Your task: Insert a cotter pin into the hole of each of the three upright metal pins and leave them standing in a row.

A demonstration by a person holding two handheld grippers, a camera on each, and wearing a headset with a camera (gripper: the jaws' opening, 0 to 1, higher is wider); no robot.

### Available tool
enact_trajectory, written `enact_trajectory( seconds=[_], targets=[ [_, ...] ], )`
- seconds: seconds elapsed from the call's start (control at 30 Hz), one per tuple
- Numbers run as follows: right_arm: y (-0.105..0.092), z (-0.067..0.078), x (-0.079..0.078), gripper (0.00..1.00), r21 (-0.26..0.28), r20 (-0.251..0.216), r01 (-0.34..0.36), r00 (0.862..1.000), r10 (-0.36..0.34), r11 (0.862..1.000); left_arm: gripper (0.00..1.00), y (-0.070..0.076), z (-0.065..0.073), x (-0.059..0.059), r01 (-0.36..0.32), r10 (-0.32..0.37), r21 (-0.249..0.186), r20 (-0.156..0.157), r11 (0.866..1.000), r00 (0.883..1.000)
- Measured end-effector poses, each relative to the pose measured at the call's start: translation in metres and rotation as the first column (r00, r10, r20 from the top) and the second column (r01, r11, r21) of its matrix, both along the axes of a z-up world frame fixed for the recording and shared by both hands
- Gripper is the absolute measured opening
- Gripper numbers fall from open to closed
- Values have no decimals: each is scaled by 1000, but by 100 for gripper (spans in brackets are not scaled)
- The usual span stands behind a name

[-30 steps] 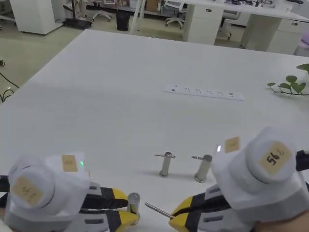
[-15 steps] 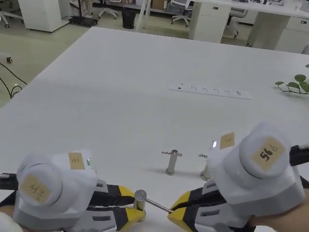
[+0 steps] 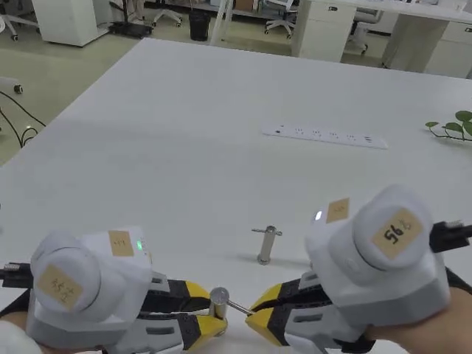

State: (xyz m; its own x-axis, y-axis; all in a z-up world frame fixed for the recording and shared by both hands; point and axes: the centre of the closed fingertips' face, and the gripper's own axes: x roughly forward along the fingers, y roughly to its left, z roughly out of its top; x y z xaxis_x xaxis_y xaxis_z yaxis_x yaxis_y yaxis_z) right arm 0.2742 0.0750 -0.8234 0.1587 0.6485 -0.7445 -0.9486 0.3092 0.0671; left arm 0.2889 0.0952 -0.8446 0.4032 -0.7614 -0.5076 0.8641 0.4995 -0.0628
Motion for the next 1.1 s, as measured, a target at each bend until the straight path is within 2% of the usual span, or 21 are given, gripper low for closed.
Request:
enact_trajectory(
  seconds=[0.2, 0.53, 0.7, 0.83, 0.93, 1.1],
  targets=[
    [8, 1, 2, 4, 22, 9, 2, 1000, -2, 1000, 11, 0, -1, 0, -13, 13, -18, -11, 1000, 1000],
    [16, 2, 4, 5, 23, 39, -32, 999, 31, 999, 12, -1, -1, 0, -31, 30, -43, -27, 999, 999],
    [14, 4, 4, 11, 29, 57, -43, 998, 41, 999, 12, -1, -1, 0, -31, 29, -44, -28, 999, 999],
    [7, 5, 6, 9, 27, 52, -30, 998, 28, 999, 12, -1, -1, -1, -32, 30, -45, -30, 998, 999],
    [8, 5, 4, 7, 36, 33, -24, 999, 23, 999, 12, -1, -1, -1, -34, 33, -48, -33, 998, 999],
    [12, 5, 3, 5, 40, 32, -28, 999, 26, 999, 12, -1, -2, 0, -39, 37, -53, -37, 998, 999]
  ],
)
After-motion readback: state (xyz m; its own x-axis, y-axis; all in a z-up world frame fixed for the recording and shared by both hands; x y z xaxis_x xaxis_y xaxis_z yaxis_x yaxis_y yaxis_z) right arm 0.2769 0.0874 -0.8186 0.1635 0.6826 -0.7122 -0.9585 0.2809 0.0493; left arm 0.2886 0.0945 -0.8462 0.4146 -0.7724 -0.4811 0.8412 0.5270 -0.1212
